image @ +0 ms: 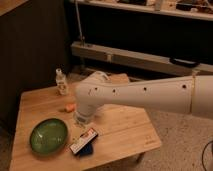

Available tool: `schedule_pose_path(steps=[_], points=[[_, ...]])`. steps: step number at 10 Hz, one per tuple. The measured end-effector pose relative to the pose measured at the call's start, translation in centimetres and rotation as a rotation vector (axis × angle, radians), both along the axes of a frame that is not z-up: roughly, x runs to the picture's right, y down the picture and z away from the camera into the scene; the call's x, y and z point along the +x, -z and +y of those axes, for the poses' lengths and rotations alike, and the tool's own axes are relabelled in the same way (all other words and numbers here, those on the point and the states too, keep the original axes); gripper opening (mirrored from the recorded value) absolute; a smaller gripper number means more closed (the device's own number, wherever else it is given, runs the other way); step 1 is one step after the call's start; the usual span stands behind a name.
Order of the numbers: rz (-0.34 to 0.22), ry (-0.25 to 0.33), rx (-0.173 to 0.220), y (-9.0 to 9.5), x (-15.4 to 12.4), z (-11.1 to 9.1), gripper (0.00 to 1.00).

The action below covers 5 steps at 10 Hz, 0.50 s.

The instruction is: Place the eraser in the ceramic cup

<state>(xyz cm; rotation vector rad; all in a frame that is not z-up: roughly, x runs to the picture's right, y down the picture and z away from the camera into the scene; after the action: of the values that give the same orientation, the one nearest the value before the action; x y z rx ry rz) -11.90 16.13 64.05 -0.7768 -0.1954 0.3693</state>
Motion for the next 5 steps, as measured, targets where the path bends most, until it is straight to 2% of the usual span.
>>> schedule_pose_path(steps=[1, 2, 3, 4, 5], points=[[0.006, 0.006, 0.013, 0.1, -0.3, -0.2, 0.80], [-0.034, 0.010, 0.042, 0.4, -0.6, -0.1, 0.80], [-0.114, 0.023, 0.079, 0.5, -0.6, 0.1, 0.80], [-0.297, 0.040, 0.150, 0.8, -0.6, 0.5, 0.80], [-0.419, 0.042, 0.190, 0.9, -0.4, 0.9, 0.80]])
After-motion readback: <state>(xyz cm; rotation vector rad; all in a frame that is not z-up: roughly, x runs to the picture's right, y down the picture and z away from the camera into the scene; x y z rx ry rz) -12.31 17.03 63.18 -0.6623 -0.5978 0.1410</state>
